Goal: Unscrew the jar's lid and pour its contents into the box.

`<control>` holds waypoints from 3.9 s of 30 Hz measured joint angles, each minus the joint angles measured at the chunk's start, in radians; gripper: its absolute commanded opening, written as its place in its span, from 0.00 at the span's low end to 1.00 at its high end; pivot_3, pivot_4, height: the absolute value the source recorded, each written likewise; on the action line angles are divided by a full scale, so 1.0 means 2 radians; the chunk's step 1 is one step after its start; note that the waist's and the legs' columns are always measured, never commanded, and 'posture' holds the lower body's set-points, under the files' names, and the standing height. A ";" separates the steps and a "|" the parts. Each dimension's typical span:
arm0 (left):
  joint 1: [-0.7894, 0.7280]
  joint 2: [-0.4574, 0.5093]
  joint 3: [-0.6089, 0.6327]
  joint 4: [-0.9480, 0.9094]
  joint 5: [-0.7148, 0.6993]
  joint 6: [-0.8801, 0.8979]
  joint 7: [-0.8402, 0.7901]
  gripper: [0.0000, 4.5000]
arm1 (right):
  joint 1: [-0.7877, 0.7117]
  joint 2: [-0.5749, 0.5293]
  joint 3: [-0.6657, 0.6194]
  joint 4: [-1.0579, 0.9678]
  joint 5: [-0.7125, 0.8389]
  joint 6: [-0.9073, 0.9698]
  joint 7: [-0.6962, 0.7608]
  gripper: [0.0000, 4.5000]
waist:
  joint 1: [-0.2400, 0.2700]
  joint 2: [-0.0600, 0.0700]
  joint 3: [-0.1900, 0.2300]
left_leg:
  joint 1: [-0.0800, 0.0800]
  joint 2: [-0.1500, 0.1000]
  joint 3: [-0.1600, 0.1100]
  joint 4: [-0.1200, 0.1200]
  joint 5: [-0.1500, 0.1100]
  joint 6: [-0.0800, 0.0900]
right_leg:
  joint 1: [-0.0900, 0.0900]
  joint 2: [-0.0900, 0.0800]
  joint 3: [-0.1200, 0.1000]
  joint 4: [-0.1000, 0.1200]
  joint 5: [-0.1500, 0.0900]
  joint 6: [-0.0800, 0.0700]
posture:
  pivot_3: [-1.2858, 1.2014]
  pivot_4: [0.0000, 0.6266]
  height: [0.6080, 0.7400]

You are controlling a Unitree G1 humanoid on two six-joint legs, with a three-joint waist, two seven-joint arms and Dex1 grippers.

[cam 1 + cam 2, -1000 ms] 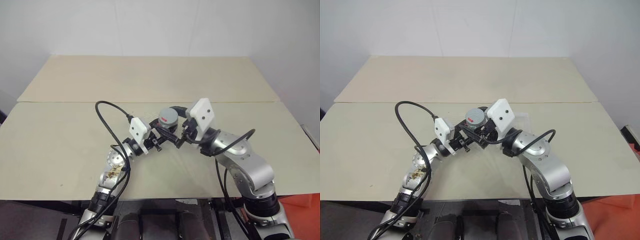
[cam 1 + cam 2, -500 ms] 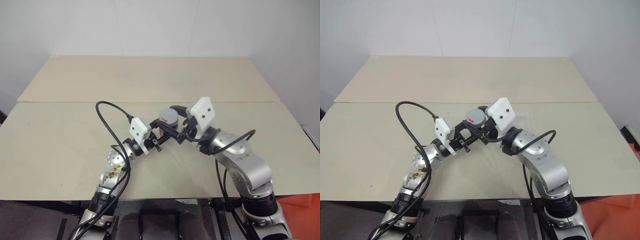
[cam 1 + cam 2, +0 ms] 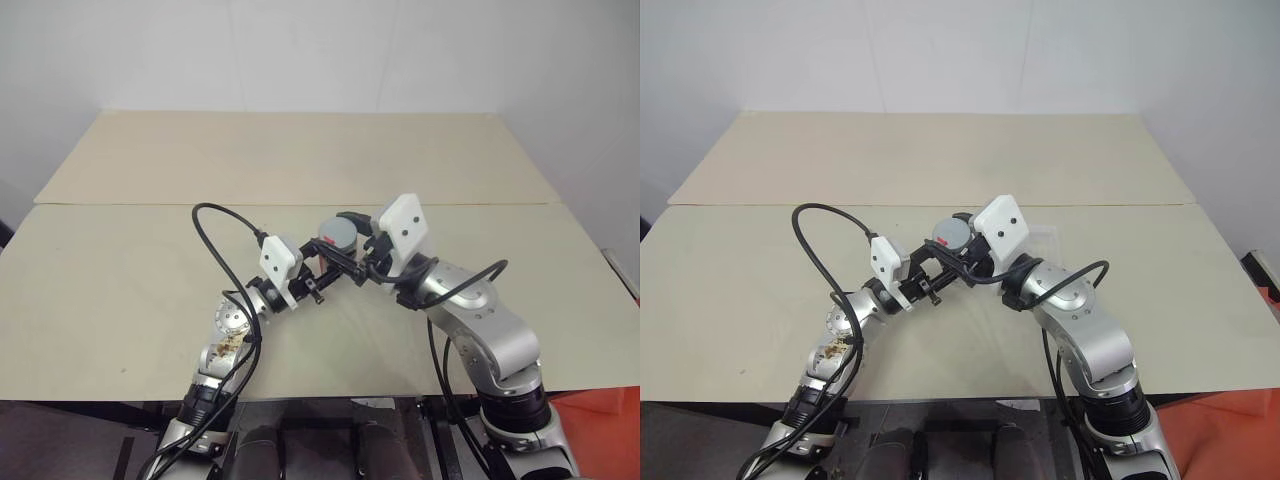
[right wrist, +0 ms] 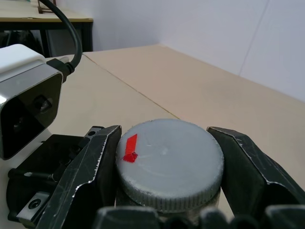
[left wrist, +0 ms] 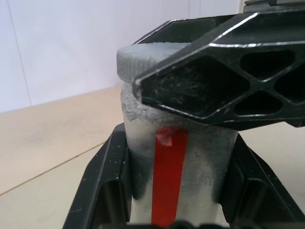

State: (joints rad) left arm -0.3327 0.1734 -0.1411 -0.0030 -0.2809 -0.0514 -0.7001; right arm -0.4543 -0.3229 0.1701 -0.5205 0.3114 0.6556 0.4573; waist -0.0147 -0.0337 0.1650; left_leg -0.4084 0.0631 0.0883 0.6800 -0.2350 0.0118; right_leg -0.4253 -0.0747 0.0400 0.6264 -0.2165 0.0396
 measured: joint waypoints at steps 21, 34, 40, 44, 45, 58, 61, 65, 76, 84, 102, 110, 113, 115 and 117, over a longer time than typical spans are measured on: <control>0.006 0.097 -0.007 -0.102 -0.110 0.081 -0.141 0.43 | -0.198 -0.093 0.009 0.299 0.130 -0.127 0.519 0.62 | 0.000 0.000 0.000 | 0.000 0.001 0.000 0.000 0.000 0.000 | 0.000 0.001 0.000 0.000 0.000 0.000 | 0.52 0.24 1.00; 0.023 0.080 -0.005 -0.097 -0.091 0.068 -0.117 0.43 | -0.224 -0.087 0.006 0.380 0.100 -0.215 0.544 0.99 | 0.003 0.001 0.000 | 0.000 0.001 0.001 0.000 0.000 0.000 | 0.000 0.001 0.000 0.000 0.000 0.000 | 0.52 0.24 1.00; 0.029 0.076 -0.004 -0.066 -0.074 0.053 -0.116 0.43 | -0.182 -0.172 -0.063 0.283 0.117 -0.198 0.528 0.99 | 0.008 0.001 0.000 | 0.000 0.001 0.000 0.000 0.000 0.000 | 0.000 0.000 -0.001 -0.001 0.000 0.000 | 0.52 0.24 1.00; 0.014 0.072 0.004 -0.017 -0.051 0.029 -0.107 0.43 | -0.086 -0.192 -0.096 0.165 0.134 -0.159 0.464 0.99 | 0.008 0.001 0.000 | 0.000 0.001 0.000 -0.001 0.000 0.000 | 0.000 0.000 -0.001 0.000 0.000 0.000 | 0.52 0.24 1.00; 0.008 0.068 0.007 -0.007 -0.046 0.021 -0.103 0.43 | -0.065 -0.183 -0.099 0.134 0.133 -0.148 0.427 0.99 | 0.006 0.001 0.000 | 0.000 0.001 0.000 -0.001 0.000 0.000 | 0.000 0.000 0.000 0.000 0.000 0.000 | 0.52 0.24 1.00; -0.033 0.017 0.020 0.050 0.006 -0.034 -0.023 0.43 | 0.024 0.021 0.017 -0.080 -0.037 0.000 -0.056 0.99 | 0.003 0.001 0.000 | -0.001 0.000 0.000 0.000 0.000 -0.001 | -0.001 0.000 -0.001 0.000 0.000 0.000 | 0.52 0.24 1.00; -0.038 0.014 0.021 0.062 0.013 -0.038 -0.014 0.43 | 0.022 0.038 0.030 -0.079 -0.060 0.001 -0.085 0.99 | 0.002 0.001 0.000 | -0.001 0.000 0.000 0.000 0.000 0.000 | -0.001 0.000 -0.001 0.000 0.000 0.000 | 0.52 0.24 1.00; -0.044 0.010 0.021 0.064 0.014 -0.041 -0.010 0.43 | 0.014 0.053 0.032 -0.071 -0.072 0.002 -0.103 0.99 | 0.001 0.001 0.000 | -0.001 0.000 0.000 0.000 0.000 0.000 | -0.001 0.000 -0.001 0.000 0.000 0.000 | 0.52 0.24 1.00; -0.039 0.006 0.020 0.064 0.024 -0.041 0.003 0.43 | 0.012 0.044 0.054 -0.023 -0.092 -0.009 -0.088 0.99 | 0.001 0.001 0.000 | -0.001 0.001 0.000 0.000 0.000 0.000 | -0.001 0.000 -0.001 0.000 0.000 0.000 | 0.52 0.24 1.00; -0.028 0.004 0.019 0.055 0.024 -0.041 0.006 0.43 | 0.003 0.057 0.045 0.003 -0.096 -0.030 -0.088 0.99 | 0.001 0.001 0.000 | -0.001 0.001 0.000 0.000 0.000 0.000 | -0.001 0.000 -0.001 0.000 0.000 0.000 | 0.52 0.24 1.00; -0.028 0.001 0.018 0.053 0.024 -0.041 0.004 0.43 | 0.005 0.062 0.043 0.013 -0.102 -0.039 -0.081 0.78 | 0.001 0.001 0.000 | -0.001 0.001 0.000 0.000 0.000 0.000 | -0.001 0.000 -0.001 0.000 0.000 0.000 | 0.52 0.24 1.00; -0.029 0.000 0.018 0.053 0.024 -0.041 0.002 0.43 | 0.008 0.064 0.044 0.015 -0.104 -0.043 -0.077 0.62 | 0.001 0.001 0.000 | -0.001 0.001 0.000 0.000 0.000 0.000 | -0.001 0.000 -0.001 0.000 0.000 0.000 | 0.52 0.24 1.00; -0.029 0.000 0.018 0.053 0.023 -0.041 0.001 0.43 | 0.008 0.062 0.044 0.015 -0.104 -0.045 -0.073 0.62 | 0.001 0.001 0.000 | -0.001 0.001 0.000 0.000 0.000 0.000 | -0.001 0.000 -0.001 0.000 0.000 0.000 | 0.52 0.24 1.00; -0.028 0.002 0.018 0.052 0.021 -0.041 -0.006 0.43 | 0.008 0.055 0.040 0.015 -0.098 -0.047 -0.061 0.62 | 0.001 0.001 0.000 | -0.001 0.001 0.000 0.000 0.000 0.000 | -0.001 0.000 -0.001 0.000 0.000 0.000 | 0.52 0.24 1.00; -0.025 0.008 0.016 0.048 0.012 -0.036 -0.018 0.43 | 0.008 0.041 0.034 0.015 -0.084 -0.051 -0.041 0.62 | 0.001 0.001 0.000 | -0.001 0.001 0.000 0.000 0.000 0.000 | -0.001 0.000 -0.001 0.000 0.000 0.000 | 0.52 0.24 1.00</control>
State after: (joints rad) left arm -0.3832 0.1903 -0.1089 0.0925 -0.2571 -0.1231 -0.7362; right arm -0.4383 -0.2408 0.2377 -0.4897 0.1439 0.5543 0.3759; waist -0.0135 -0.0325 0.1659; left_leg -0.4109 0.0643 0.0880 0.6794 -0.2345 0.0109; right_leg -0.4272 -0.0738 0.0385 0.6258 -0.2165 0.0391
